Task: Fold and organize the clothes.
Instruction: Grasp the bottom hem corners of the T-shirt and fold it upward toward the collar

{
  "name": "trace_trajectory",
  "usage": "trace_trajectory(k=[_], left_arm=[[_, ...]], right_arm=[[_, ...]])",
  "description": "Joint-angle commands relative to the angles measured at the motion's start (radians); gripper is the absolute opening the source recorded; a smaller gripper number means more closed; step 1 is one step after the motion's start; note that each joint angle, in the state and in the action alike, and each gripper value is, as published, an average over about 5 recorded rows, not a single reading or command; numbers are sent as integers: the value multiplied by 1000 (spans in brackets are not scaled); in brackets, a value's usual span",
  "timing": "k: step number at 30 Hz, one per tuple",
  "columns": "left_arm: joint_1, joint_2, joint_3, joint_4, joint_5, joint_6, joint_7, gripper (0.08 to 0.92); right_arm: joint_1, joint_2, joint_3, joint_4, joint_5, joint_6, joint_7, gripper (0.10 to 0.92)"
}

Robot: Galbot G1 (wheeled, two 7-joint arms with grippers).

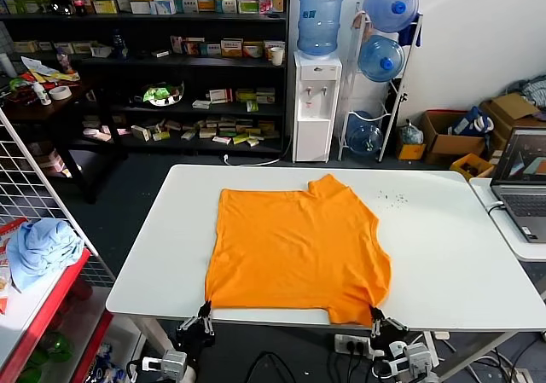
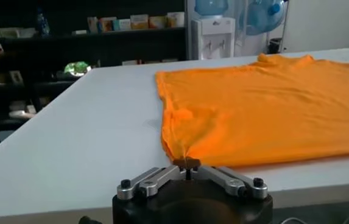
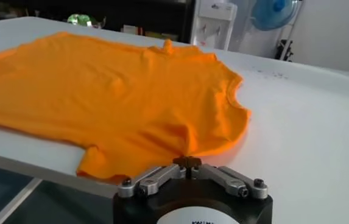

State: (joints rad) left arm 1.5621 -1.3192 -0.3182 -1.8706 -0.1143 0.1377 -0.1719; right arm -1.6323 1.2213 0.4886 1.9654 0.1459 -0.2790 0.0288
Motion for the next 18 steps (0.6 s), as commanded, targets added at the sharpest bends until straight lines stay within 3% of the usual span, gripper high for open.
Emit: trace_trajectory(k=[1,18], left_arm=[[-3,3,2,-20,4,-17,1,92],[-190,10,11,99,10,-77,16,92]], right_arm=[[-42,-14,12,82,-38,16,4,125],[269,-42,-22,-179,8,169,-21,125]])
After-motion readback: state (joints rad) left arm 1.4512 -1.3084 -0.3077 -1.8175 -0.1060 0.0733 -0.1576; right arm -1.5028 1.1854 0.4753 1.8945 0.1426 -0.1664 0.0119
